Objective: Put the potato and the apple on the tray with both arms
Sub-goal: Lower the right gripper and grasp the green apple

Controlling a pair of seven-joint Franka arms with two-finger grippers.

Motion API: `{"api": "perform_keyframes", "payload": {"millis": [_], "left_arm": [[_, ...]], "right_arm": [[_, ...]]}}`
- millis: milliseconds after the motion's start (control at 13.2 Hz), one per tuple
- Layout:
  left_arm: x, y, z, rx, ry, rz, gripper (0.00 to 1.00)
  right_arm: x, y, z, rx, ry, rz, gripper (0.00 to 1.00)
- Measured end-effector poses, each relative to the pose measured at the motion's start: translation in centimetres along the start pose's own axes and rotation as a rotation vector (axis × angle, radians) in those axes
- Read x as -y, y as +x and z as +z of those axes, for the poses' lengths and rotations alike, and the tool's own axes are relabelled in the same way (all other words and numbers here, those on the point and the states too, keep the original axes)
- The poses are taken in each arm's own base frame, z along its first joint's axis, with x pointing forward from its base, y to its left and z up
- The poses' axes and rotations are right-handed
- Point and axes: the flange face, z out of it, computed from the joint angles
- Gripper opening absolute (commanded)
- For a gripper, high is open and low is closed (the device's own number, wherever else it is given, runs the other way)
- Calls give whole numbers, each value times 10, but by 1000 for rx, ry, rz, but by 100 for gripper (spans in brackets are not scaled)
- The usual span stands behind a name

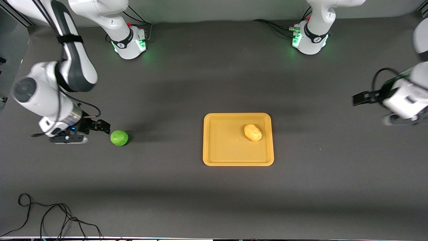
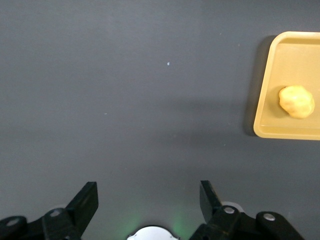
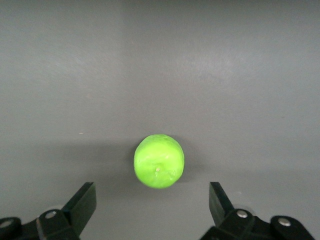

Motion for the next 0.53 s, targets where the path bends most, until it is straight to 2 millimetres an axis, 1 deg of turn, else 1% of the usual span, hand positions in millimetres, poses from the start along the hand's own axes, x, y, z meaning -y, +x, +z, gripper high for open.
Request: {"api": "perform_keyframes", "payload": {"millis": [151,227,379,454,530], "left_arm": [[25,-3,-6,-6,-9,9,88],[34,-3,-5,-4,-11,9,88],[42,-3,-5,-4,-16,12,89],[42,-3,-5,-5,-16,14,93],[41,-3,-6,-6,-16,17,100]], "right_arm": [[0,0,39,14,-4,3,100],[0,0,53,25,1,12,100],[3,-1,73,32,6,16,100],[7,-1,81,31,7,10,100],[11,-3,91,31,6,5,100]]}}
